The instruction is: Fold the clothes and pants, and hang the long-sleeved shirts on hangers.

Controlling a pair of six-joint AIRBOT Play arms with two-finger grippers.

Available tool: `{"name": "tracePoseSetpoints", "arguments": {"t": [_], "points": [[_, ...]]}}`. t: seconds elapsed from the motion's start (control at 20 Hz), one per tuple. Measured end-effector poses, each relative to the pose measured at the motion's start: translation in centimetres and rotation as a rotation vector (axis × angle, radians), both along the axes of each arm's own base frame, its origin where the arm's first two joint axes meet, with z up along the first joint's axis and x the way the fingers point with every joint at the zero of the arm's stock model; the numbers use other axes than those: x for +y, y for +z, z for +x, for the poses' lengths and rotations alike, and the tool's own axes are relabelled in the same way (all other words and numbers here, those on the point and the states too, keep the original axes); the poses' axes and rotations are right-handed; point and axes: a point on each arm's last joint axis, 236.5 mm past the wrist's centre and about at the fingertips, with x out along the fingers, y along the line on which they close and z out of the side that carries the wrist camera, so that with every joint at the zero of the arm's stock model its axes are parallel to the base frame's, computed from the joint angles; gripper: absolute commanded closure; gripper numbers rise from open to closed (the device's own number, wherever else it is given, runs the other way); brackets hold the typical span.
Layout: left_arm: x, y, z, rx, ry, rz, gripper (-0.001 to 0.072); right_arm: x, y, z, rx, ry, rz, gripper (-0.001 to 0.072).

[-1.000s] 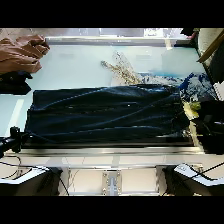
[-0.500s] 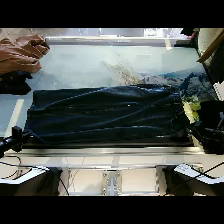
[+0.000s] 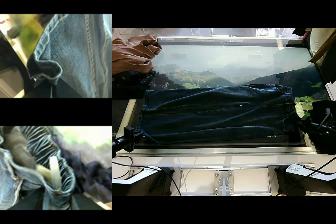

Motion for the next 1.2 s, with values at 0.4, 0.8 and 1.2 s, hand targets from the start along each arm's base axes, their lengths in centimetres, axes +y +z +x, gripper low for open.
{"name": "tracePoseSetpoints", "arguments": {"t": [0.4, 0.8, 1.2], "points": [[1.5, 2.4, -0.9, 0.034, -0.117, 0.134, 0.0689, -0.6, 5.5, 0.8, -0.055, 0.111, -0.037, 0.0661], [2.1, 6.9, -6.6, 0.250, -0.235, 0.332, 0.0690, -7.0, 12.8, -10.9, 0.096, -0.036, -0.261, 0.0662], [1.3, 12.9, 0.9, 0.212, -0.408, 0.488, 0.0693, -7.9, 18.4, -9.0, 0.022, -0.041, -0.356, 0.0663]]}}
